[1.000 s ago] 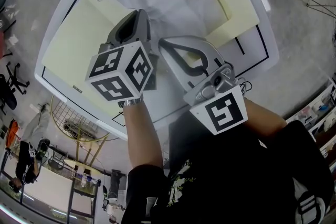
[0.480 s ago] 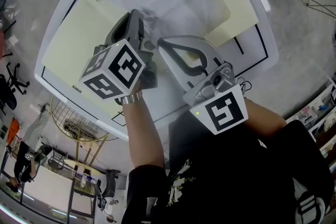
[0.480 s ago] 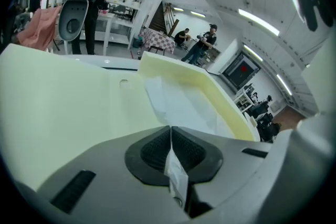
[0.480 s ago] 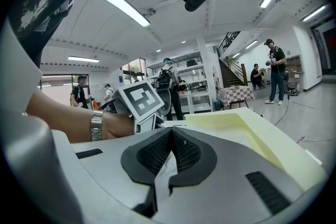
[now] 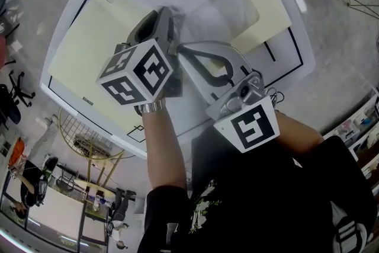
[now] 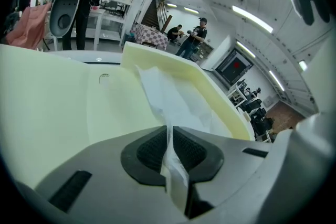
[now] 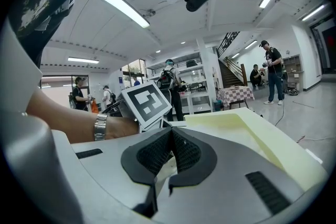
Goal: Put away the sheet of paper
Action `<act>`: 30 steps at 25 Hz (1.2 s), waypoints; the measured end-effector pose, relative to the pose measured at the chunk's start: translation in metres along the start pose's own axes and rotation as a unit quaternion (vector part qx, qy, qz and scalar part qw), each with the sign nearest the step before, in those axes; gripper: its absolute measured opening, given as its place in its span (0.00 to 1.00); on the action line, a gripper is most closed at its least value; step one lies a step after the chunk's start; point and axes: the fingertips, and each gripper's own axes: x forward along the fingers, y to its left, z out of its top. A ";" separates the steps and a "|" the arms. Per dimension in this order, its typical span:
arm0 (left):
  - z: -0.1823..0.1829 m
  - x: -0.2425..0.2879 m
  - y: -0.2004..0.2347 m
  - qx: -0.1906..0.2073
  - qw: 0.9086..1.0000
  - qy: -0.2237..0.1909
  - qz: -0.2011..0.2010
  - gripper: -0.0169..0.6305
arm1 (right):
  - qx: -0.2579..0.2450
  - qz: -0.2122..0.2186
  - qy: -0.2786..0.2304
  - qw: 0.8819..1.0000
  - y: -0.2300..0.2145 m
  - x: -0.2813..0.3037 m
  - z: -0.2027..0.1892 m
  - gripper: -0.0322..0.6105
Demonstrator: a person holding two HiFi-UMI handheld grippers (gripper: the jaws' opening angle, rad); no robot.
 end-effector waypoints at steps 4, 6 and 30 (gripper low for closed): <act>-0.001 0.001 -0.001 0.005 1.000 -0.002 -0.002 0.15 | 0.012 -0.001 -0.006 1.000 -0.001 -0.001 -0.001 0.04; -0.001 0.001 -0.001 0.004 1.000 -0.002 -0.005 0.17 | 0.011 0.002 -0.008 1.000 0.000 -0.001 -0.001 0.04; -0.017 -0.111 0.015 0.041 0.991 -0.068 0.110 0.12 | -0.014 0.021 -0.010 1.000 0.001 -0.010 0.015 0.04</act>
